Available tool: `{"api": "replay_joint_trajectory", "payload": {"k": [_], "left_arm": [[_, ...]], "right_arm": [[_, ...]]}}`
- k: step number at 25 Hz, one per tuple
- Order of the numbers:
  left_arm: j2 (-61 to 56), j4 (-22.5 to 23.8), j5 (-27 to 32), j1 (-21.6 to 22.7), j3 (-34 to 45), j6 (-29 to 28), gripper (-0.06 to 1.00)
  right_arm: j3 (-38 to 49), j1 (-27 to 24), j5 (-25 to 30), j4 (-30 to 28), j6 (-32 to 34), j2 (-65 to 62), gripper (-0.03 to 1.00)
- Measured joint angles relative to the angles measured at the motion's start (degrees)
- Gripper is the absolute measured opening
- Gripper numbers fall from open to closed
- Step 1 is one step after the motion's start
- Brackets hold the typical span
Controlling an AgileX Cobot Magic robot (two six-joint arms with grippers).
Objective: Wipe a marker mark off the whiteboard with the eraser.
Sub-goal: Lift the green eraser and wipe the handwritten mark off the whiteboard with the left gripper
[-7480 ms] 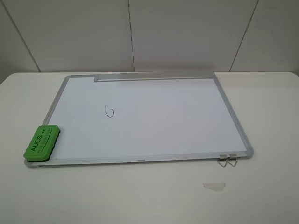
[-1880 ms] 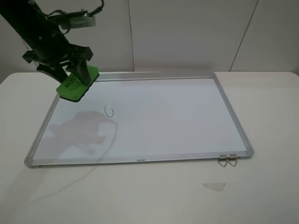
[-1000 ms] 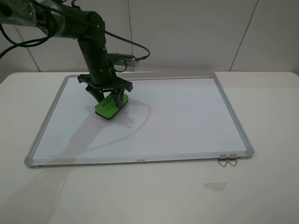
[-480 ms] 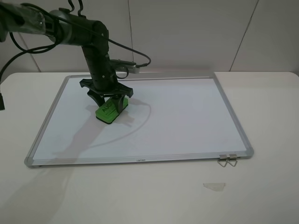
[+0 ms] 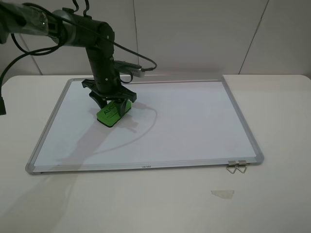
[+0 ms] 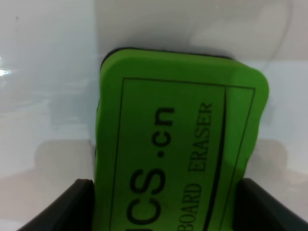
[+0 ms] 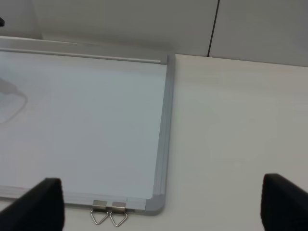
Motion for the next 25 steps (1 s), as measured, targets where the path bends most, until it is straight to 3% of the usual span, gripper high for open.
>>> {"api": "replay_joint_trajectory", "payload": {"k": [12,25], "left_arm": [[0.1,-0.9,-4.3,3.9,0.0,-3.9,0.60],[3.7,-4.5,-4.0,4.1,-1.1,-0.2,0.60]], "right_arm": [[0.0,0.0,0.0,0.0,0.0,0.0,0.82],[0.0,0.0,0.0,0.0,0.0,0.0,0.82]]}}
